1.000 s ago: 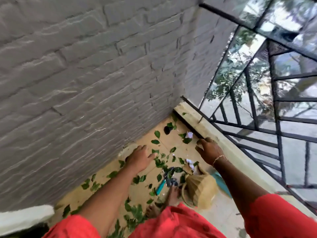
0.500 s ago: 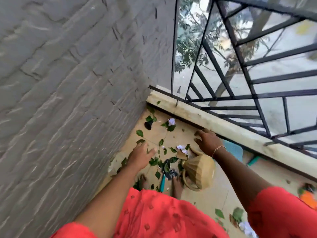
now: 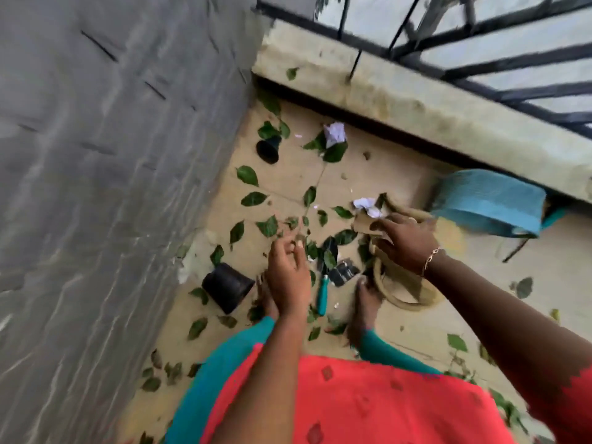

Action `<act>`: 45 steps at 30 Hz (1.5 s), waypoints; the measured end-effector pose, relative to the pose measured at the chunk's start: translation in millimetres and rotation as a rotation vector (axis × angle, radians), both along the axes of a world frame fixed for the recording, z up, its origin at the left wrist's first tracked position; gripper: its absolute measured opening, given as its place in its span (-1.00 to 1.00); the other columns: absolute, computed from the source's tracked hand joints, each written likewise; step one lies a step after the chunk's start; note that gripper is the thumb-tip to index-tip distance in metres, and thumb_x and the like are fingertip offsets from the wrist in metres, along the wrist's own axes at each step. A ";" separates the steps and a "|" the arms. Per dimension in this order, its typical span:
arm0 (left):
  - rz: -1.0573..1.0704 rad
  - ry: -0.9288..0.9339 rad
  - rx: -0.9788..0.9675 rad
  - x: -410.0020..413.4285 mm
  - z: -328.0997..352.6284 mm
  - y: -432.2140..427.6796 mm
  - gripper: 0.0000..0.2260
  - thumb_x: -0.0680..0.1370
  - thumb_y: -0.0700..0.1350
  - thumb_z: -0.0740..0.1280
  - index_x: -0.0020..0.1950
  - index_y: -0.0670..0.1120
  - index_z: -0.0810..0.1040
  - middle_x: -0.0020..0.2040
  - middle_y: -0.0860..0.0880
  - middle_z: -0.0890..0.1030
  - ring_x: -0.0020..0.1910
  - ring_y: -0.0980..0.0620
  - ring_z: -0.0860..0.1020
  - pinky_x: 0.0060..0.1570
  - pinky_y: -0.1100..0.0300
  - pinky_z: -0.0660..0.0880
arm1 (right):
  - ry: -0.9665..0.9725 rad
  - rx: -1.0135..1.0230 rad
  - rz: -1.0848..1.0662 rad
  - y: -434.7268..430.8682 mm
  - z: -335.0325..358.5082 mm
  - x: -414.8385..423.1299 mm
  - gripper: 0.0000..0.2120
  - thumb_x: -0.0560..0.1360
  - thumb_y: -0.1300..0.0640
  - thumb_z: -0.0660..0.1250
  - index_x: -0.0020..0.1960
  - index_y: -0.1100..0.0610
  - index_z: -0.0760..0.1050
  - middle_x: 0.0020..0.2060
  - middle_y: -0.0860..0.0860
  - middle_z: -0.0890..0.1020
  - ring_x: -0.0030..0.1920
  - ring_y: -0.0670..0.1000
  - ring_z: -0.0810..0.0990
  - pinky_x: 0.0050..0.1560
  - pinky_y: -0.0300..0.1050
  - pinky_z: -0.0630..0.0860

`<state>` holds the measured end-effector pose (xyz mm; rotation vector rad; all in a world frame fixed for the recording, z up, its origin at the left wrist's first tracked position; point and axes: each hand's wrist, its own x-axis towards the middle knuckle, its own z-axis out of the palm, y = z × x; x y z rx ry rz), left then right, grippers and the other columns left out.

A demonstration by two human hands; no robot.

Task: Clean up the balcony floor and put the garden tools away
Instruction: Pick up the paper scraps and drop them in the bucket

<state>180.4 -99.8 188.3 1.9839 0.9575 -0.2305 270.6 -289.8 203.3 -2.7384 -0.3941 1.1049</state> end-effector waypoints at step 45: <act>0.060 -0.114 -0.866 81.3 -265.3 -67.7 -0.94 0.56 -0.20 0.31 0.02 -0.12 0.49 -0.25 0.01 0.62 -0.35 0.12 0.62 -0.43 0.14 0.58 | 0.024 0.240 0.149 5.8 -243.8 88.4 -0.70 0.34 0.08 0.50 -0.01 0.17 0.54 -0.23 0.03 0.58 -0.26 0.03 0.52 -0.30 -0.20 0.37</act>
